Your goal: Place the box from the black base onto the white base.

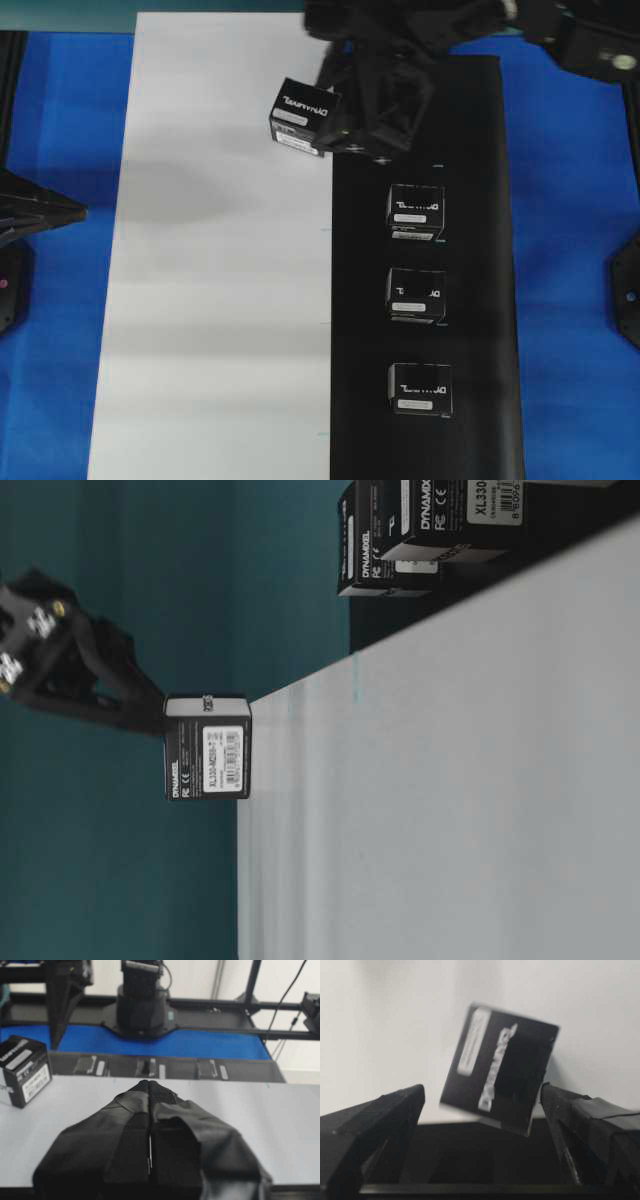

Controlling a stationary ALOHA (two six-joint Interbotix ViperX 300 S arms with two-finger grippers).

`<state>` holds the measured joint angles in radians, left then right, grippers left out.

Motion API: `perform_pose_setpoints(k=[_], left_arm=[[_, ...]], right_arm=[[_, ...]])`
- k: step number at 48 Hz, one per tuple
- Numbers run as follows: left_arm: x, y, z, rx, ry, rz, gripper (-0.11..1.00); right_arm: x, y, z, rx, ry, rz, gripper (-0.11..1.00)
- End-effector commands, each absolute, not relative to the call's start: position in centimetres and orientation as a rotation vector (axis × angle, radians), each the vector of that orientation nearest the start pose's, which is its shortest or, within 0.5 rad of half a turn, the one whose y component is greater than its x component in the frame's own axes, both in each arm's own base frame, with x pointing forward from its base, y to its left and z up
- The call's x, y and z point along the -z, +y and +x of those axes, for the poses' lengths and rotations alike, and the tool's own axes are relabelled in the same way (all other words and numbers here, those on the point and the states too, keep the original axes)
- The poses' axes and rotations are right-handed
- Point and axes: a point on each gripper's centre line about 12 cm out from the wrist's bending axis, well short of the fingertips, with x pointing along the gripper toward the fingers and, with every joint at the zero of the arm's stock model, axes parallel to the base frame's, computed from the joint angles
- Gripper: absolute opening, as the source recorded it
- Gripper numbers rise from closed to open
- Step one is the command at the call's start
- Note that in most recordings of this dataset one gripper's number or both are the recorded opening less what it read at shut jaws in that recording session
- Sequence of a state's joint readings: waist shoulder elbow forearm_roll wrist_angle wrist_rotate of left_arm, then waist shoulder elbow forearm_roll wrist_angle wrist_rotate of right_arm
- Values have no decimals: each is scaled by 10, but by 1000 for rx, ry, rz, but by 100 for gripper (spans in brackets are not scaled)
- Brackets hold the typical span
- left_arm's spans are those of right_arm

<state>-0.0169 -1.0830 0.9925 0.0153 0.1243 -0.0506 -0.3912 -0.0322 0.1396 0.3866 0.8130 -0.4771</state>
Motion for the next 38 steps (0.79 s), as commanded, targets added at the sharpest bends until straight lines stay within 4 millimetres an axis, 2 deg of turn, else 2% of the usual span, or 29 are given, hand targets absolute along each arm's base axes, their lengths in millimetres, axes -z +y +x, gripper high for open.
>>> perform_pose_setpoints(k=[1, 13, 21, 38], left_arm=[[-348, -2, 180, 11, 23, -24, -7], [-346, 2, 180, -15, 26, -26, -7], [-347, 2, 180, -15, 24, -29, -7], [-346, 2, 180, -12, 26, -32, -7]], right_arm=[[-322, -123, 388, 33, 780, 94, 100], [-324, -121, 357, 126, 656, 79, 100], [-318, -114, 332, 157, 619, 76, 100], [-319, -96, 289, 215, 507, 120, 100]])
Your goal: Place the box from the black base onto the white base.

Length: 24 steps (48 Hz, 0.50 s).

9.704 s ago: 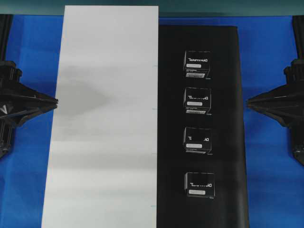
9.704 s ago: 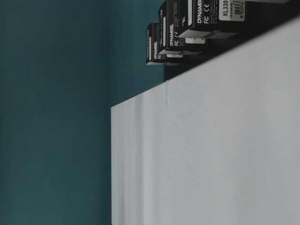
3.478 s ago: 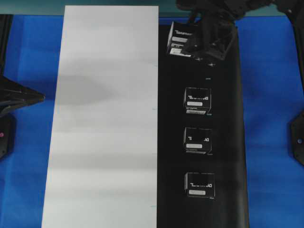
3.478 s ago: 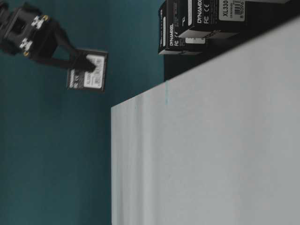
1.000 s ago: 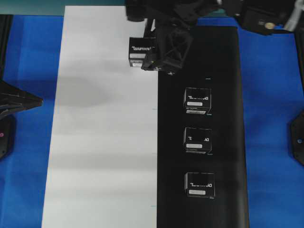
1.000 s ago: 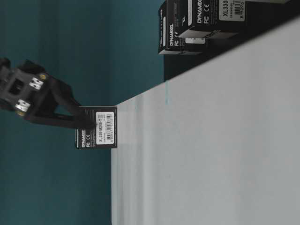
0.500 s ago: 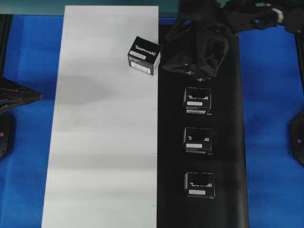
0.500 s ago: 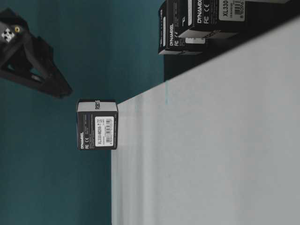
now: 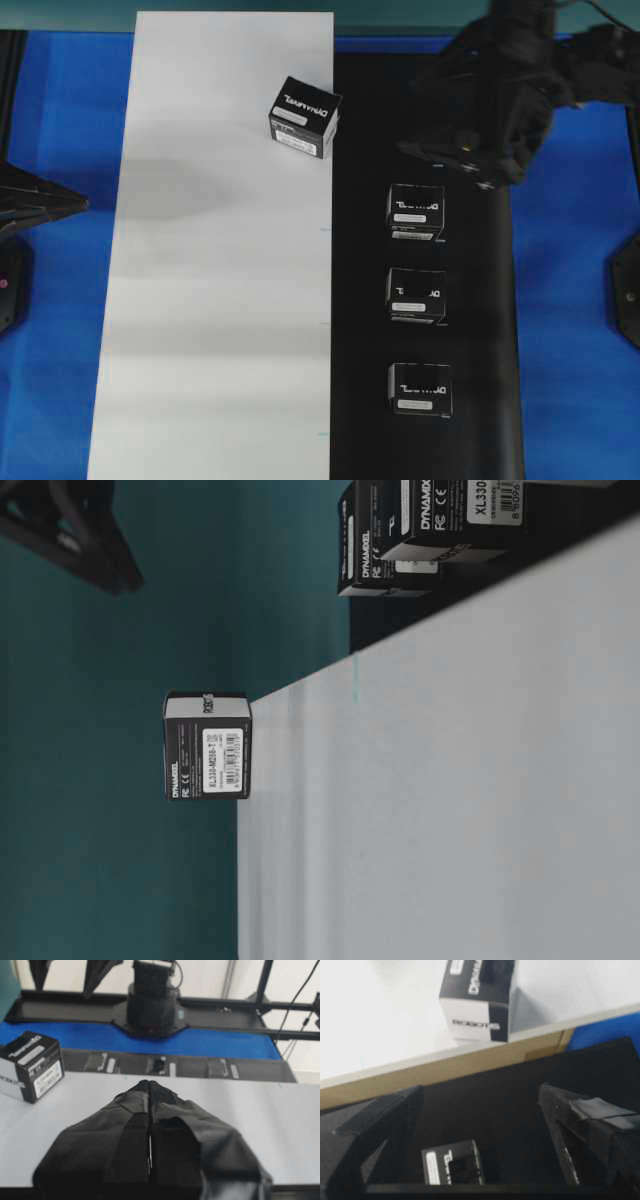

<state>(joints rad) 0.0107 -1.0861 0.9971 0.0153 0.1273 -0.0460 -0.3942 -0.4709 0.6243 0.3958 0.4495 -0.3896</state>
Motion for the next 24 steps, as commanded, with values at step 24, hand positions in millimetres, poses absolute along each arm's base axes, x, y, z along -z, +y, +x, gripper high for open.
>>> perform_pose_setpoints(k=[24], left_arm=[[-343, 2, 182, -12, 40, -32, -7]], right_arm=[[-313, -54, 241, 145, 419, 83, 100]])
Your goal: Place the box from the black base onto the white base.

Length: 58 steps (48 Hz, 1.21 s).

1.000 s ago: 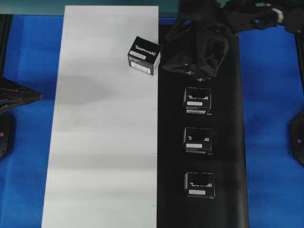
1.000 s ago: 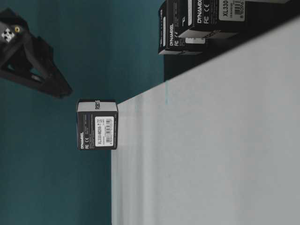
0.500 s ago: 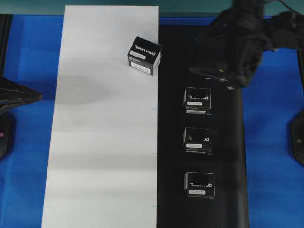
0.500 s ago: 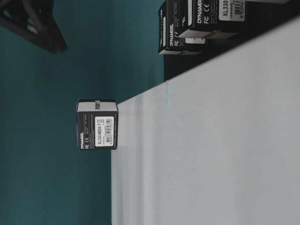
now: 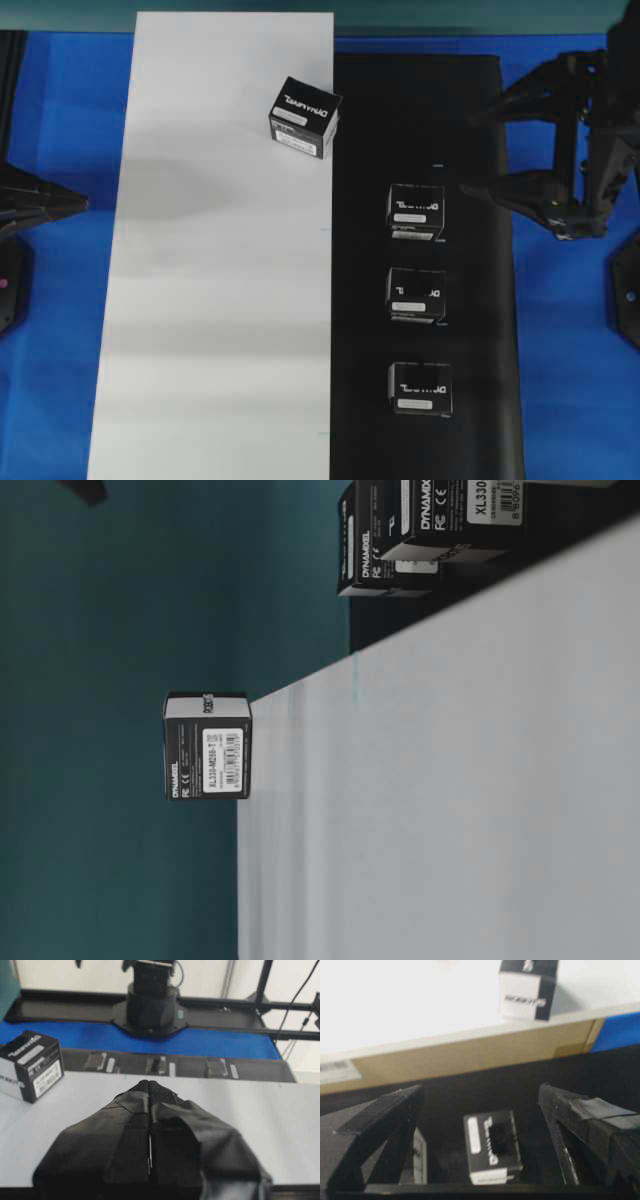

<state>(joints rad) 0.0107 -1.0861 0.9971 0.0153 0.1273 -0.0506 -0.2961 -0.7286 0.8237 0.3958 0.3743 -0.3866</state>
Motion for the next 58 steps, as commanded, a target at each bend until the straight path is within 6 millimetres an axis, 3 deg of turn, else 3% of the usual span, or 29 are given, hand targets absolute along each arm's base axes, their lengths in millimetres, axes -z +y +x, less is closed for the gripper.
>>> perform_pose_setpoints(k=[1, 33, 58], left_arm=[[-343, 2, 182, -12, 38, -32, -7], [-336, 2, 178, -12, 44, -33, -7], [-341, 1, 175, -9, 20, -34, -7]], right_arm=[[-312, -54, 240, 146, 417, 84, 100], [-292, -37, 183, 154, 332, 95, 100], [-282, -27, 173, 113, 326, 88, 100]])
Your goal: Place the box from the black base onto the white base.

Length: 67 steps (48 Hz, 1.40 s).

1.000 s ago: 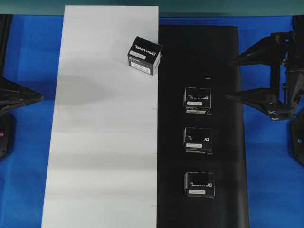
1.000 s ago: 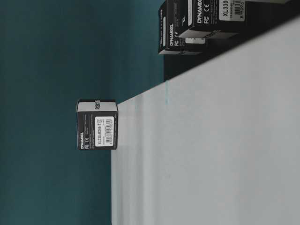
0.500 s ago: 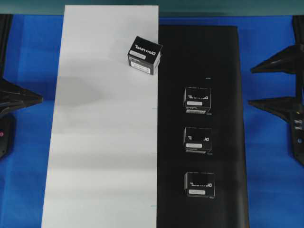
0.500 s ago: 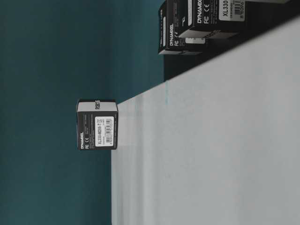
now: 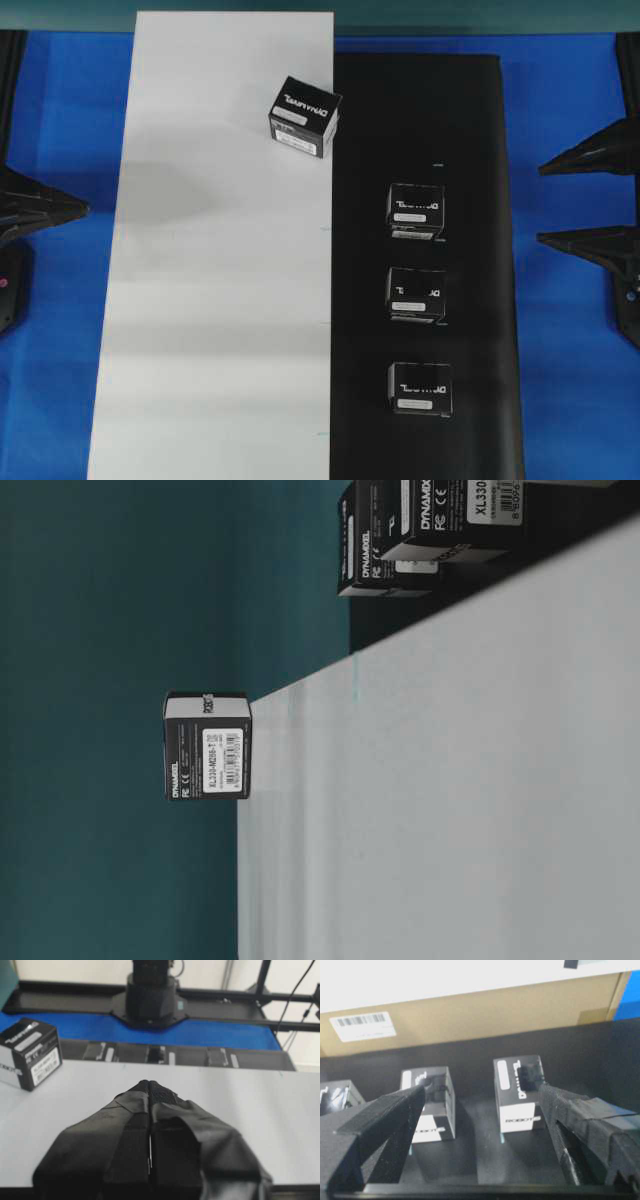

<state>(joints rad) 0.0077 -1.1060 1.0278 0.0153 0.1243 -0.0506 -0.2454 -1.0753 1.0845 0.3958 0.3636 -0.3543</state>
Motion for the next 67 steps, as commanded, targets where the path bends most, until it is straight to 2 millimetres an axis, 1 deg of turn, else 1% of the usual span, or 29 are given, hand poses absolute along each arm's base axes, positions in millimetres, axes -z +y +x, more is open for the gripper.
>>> perform_pose_setpoints(k=[1, 11, 21, 27, 45, 55, 63, 67], left_arm=[[-341, 2, 175, -10, 18, -35, -7], [-343, 2, 173, -10, 9, -34, -7], [-342, 1, 173, -8, 11, -32, -7], [-341, 1, 173, -8, 12, -34, -7], [-341, 0, 171, -2, 9, -34, -7], [-341, -2, 171, 12, 6, -35, -7], [-334, -3, 169, 18, 17, -37, -7], [-337, -3, 167, 19, 3, -35, -7]], right_arm=[[-282, -27, 173, 113, 324, 88, 100], [-287, -28, 172, 128, 278, 82, 100], [-283, -28, 171, 128, 286, 83, 100], [-286, -27, 170, 124, 275, 80, 100], [-298, -19, 155, 95, 197, 58, 100], [-294, -18, 150, 91, 197, 60, 100], [-289, -17, 150, 87, 210, 57, 100], [-288, -17, 149, 84, 214, 59, 100]])
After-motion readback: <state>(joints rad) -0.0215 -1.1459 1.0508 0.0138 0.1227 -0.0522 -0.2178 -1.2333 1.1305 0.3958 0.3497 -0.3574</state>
